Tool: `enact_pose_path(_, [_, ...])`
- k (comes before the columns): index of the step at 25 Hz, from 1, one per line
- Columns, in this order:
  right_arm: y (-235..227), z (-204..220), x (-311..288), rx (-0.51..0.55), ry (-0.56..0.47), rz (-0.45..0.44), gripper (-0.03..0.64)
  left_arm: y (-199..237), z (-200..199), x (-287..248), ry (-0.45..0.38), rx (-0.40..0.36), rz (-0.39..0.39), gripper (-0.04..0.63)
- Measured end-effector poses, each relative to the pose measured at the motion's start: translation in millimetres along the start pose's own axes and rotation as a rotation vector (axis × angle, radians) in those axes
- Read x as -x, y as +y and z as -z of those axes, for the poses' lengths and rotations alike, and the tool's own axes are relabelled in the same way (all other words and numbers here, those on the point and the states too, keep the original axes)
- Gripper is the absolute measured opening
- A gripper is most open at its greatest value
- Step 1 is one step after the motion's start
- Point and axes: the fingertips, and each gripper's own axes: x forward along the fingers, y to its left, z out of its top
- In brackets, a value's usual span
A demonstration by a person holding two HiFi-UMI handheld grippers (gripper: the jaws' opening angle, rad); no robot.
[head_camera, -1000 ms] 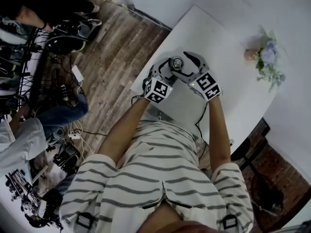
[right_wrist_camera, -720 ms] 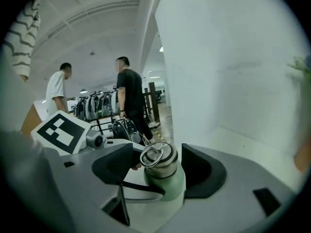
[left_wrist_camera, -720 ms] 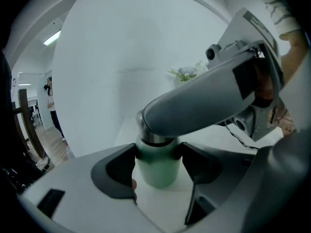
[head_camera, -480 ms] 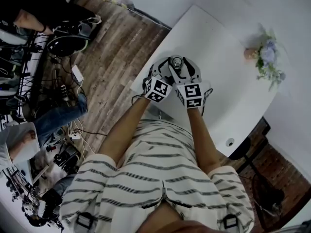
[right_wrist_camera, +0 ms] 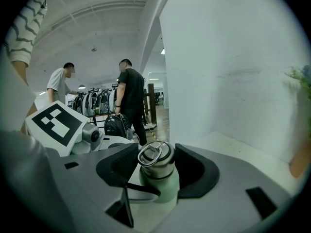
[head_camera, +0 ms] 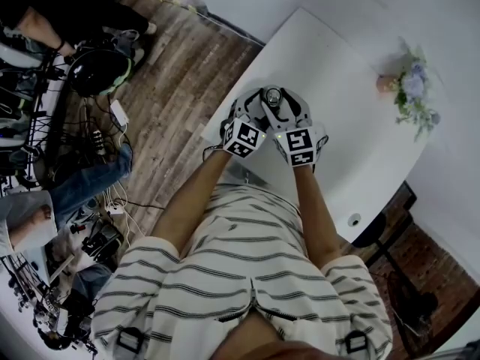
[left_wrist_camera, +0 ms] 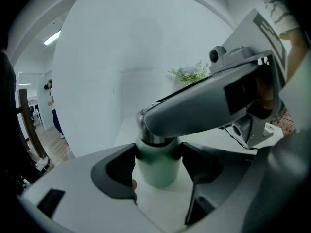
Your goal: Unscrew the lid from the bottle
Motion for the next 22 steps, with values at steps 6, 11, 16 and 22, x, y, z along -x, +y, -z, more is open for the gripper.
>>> enact_pose_path(6, [1.1,0.7,1.0,0.031,0.006,-0.062,0.247,-0.6,-0.2,0.2,0.003,0.000,0.001,0.299])
enact_pose_path(11, [3.3,0.4,0.6,0.077,0.026,-0.158,0.247,-0.2,-0.2,0.7,0.001,-0.002,0.002,0.299])
enact_pose_path(16, [7.9,1.3,0.2,0.202,0.088,-0.347,0.247,0.5,0.9,1.4,0.003,-0.004,0.002,0.299])
enact_pose_path(22, [11.0,3.9,1.0,0.362,0.173,-0.570,0.247,0.1,0.8,0.5,0.006,-0.006,0.006,0.299])
